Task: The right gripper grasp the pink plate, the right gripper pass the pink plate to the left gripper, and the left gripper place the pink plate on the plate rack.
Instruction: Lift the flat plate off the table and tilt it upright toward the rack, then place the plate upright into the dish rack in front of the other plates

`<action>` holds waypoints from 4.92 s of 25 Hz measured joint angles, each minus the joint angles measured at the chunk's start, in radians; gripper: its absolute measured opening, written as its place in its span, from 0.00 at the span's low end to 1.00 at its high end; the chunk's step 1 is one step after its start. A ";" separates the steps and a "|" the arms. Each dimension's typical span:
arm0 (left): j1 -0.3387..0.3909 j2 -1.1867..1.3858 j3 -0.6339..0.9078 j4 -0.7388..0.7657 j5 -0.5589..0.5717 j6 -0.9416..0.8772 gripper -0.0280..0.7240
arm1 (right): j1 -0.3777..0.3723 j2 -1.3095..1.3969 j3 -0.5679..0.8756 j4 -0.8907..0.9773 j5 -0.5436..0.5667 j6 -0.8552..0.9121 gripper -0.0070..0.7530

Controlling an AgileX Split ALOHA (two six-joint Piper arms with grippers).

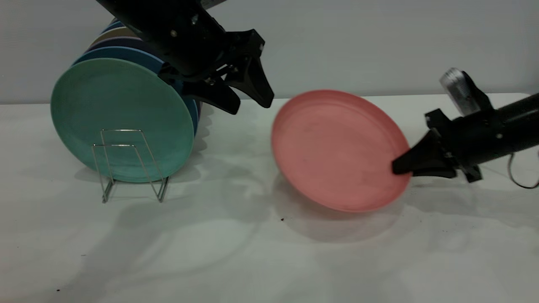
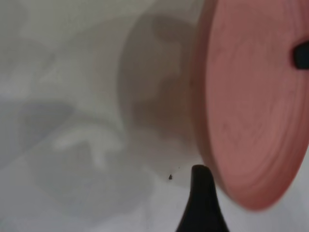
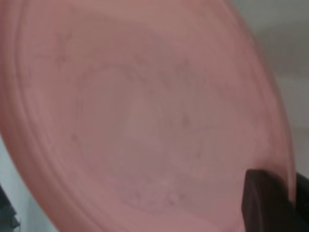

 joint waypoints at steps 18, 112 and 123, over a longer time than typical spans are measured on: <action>-0.005 0.035 0.000 -0.009 -0.022 0.023 0.69 | 0.067 0.000 0.000 0.066 0.162 -0.066 0.03; 0.388 -0.171 -0.002 0.314 0.111 1.310 0.22 | -0.070 -1.992 0.779 -1.198 0.126 0.937 0.69; 0.388 -0.170 -0.002 0.313 0.122 1.173 0.63 | -0.070 -1.992 0.779 -1.209 0.146 0.937 0.69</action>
